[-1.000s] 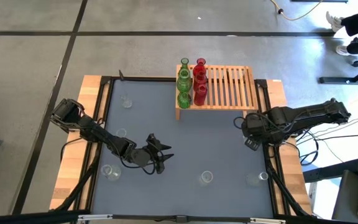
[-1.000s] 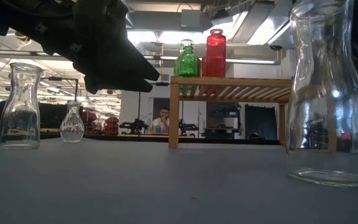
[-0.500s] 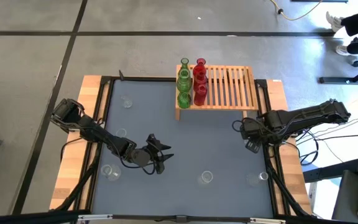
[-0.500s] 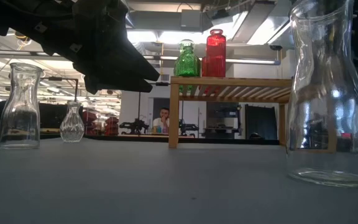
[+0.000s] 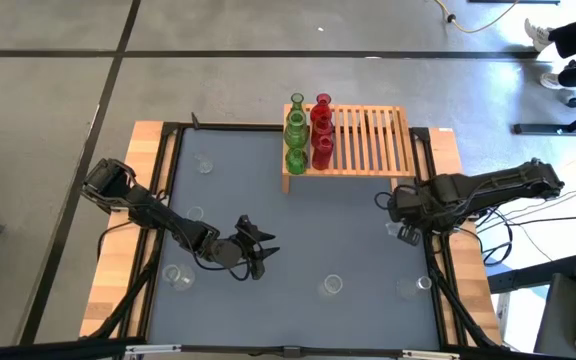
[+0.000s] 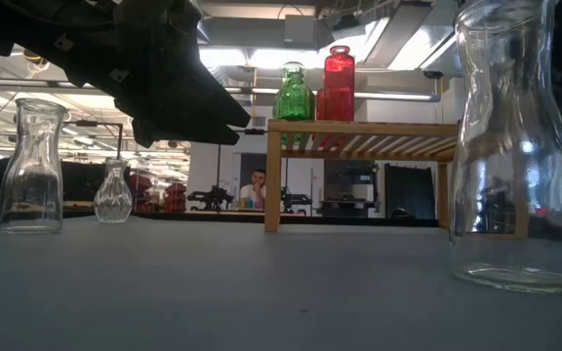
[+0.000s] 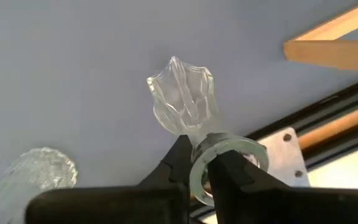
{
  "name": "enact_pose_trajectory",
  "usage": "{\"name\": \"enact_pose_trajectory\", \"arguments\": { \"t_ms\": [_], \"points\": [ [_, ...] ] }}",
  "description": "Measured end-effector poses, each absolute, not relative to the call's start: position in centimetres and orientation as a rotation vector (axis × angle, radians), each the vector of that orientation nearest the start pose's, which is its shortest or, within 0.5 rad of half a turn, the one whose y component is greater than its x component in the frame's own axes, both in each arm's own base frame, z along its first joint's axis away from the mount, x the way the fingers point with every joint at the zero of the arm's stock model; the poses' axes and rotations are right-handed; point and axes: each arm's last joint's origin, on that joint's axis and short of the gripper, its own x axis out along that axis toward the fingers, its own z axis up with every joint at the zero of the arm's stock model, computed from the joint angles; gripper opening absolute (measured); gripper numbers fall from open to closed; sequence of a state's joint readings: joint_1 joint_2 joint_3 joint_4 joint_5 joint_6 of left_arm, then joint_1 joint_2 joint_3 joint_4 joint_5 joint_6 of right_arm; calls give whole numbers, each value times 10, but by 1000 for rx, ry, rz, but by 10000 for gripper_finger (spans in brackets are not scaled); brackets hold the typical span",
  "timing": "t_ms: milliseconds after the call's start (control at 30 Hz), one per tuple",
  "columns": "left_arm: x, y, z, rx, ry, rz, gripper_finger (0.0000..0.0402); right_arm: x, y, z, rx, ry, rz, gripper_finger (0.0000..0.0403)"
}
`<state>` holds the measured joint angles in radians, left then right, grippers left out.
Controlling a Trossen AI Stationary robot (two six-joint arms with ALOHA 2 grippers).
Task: Sort vases onto shelf
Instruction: Put the middle right transparent vase on the shelf
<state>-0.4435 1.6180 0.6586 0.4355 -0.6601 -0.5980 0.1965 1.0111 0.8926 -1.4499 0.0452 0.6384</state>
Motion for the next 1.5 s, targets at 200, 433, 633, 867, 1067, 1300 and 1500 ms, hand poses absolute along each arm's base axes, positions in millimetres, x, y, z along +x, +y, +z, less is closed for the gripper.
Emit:
{"name": "enact_pose_trajectory", "arguments": {
  "t_ms": [200,433,633,867,1067,1300,1500],
  "points": [
    [279,-113,156,-311,365,334,176,132,25,306,325,1402,-316,8],
    [279,-113,156,-311,365,334,176,143,27,356,306,1262,-228,5],
    [279,-113,156,-311,365,334,176,161,28,390,200,1219,-222,5],
    [279,-113,156,-311,366,334,176,185,31,429,58,1094,-182,5],
    [279,-113,155,-309,368,335,176,197,31,438,-8,1074,-158,6],
    [279,-113,155,-308,369,335,176,227,48,382,-80,1307,-108,7],
    [279,-114,155,-307,369,332,176,247,53,321,-100,1370,-52,7]
  ]
}}
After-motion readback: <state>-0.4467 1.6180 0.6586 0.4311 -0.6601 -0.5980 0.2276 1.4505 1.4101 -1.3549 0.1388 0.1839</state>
